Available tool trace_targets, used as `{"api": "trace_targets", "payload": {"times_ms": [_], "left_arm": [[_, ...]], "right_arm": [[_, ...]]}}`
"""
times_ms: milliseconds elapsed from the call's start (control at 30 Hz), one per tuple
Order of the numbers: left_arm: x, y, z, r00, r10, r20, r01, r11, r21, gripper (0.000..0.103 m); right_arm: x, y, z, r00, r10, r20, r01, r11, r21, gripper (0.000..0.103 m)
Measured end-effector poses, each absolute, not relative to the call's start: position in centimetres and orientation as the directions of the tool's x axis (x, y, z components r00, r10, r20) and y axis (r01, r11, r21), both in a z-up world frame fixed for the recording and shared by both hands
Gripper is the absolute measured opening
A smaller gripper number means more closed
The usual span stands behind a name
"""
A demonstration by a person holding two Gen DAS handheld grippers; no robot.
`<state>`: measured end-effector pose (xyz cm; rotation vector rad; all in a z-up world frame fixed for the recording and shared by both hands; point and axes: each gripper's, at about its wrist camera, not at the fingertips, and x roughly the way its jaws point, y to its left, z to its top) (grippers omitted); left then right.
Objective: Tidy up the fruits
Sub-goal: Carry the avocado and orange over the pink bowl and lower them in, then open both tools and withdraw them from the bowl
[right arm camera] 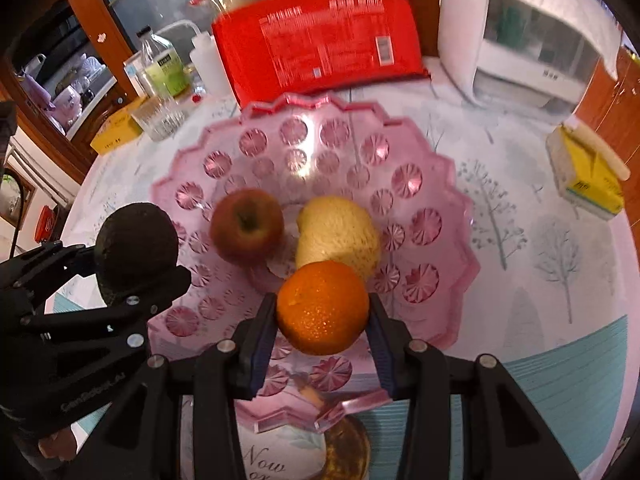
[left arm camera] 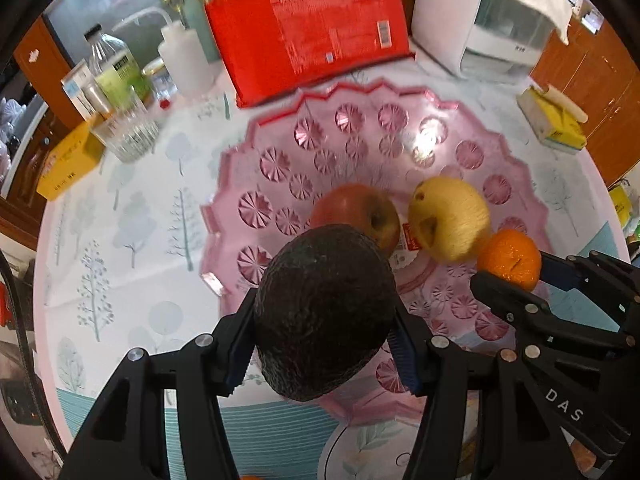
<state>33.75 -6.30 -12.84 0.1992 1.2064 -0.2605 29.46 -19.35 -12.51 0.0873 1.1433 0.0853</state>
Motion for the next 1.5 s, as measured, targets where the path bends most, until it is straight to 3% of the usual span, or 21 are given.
{"api": "trace_targets", "payload": {"times_ms": [600, 1067, 1167, 1233, 1300, 1500], "left_arm": [[34.8, -5.9, -15.2, 0.306, -0.105, -0.946, 0.267, 0.963, -0.020, 0.058], [33.9, -6.2, -14.7, 0.314, -0.130, -0.941, 0.272, 0.961, -0.043, 0.058], [33.4, -6.5, -13.3, 0.368, -0.112, -0.923, 0.283, 0.959, -0.003, 0.070], [33.1, -6.5, -12.5, 0.401, -0.099, -0.911, 0.282, 0.959, 0.020, 0.083], [33.0, -6.4, -12.0, 0.412, -0.106, -0.905, 0.283, 0.959, 0.017, 0.088], [32.6, -5.8, -11.4, 0.401, -0.125, -0.907, 0.270, 0.963, -0.013, 0.091]], "right_arm": [[31.0, -19.7, -15.4, 0.391, 0.141, -0.910, -0.031, 0.990, 0.140, 0.044], [30.7, -19.3, -15.6, 0.397, 0.088, -0.913, -0.051, 0.996, 0.073, 0.044], [30.5, -19.5, -15.5, 0.392, 0.099, -0.915, -0.050, 0.995, 0.086, 0.044], [30.3, -19.8, -15.5, 0.387, 0.111, -0.915, -0.040, 0.994, 0.104, 0.044], [30.1, -20.2, -15.2, 0.393, 0.126, -0.911, -0.035, 0.992, 0.122, 0.045], [29.4, -20.5, -14.1, 0.422, 0.132, -0.897, -0.029, 0.991, 0.132, 0.049]]}}
